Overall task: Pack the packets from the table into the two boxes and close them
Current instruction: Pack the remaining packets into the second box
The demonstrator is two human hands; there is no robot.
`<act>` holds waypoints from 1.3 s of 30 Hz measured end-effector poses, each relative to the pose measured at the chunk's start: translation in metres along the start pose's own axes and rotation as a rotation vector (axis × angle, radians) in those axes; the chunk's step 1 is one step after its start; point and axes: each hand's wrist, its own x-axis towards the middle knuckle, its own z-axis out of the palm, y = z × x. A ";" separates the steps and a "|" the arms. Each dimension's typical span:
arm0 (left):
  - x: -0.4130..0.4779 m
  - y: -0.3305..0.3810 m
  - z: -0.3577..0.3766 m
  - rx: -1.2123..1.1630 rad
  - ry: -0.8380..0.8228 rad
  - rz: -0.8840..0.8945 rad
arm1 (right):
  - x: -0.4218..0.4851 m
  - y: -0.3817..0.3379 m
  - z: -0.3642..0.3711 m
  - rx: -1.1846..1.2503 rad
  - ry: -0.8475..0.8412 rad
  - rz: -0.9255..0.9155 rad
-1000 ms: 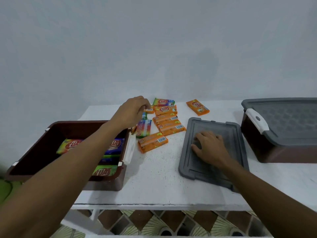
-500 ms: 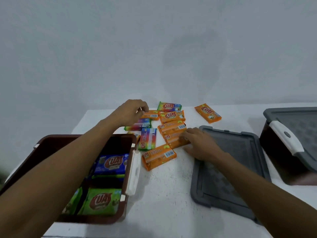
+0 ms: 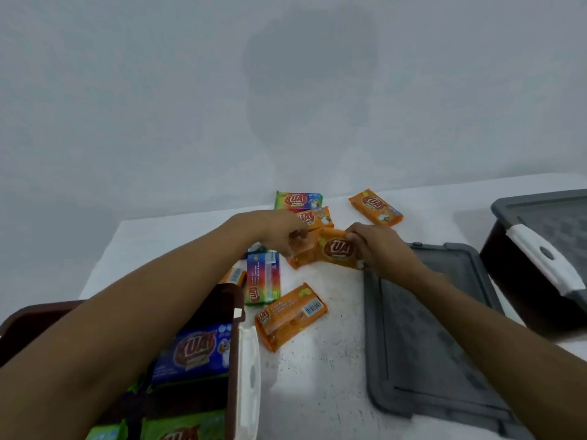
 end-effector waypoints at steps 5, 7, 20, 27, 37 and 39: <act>0.017 0.020 0.008 0.095 0.038 -0.037 | -0.008 0.014 -0.013 0.255 0.177 0.298; 0.022 0.025 0.013 0.130 0.068 -0.032 | -0.012 0.018 -0.018 0.366 0.181 0.375; -0.049 0.029 -0.034 -0.752 0.357 -0.153 | -0.051 -0.016 -0.046 1.095 0.077 0.539; -0.158 0.052 -0.029 -0.861 0.473 -0.140 | -0.063 -0.075 -0.055 1.110 -0.062 0.388; -0.295 0.015 0.045 -0.340 0.396 -0.325 | -0.073 -0.202 -0.034 0.409 -0.233 0.019; -0.312 0.003 0.063 -0.351 0.370 -0.344 | -0.070 -0.224 -0.028 0.222 -0.231 -0.108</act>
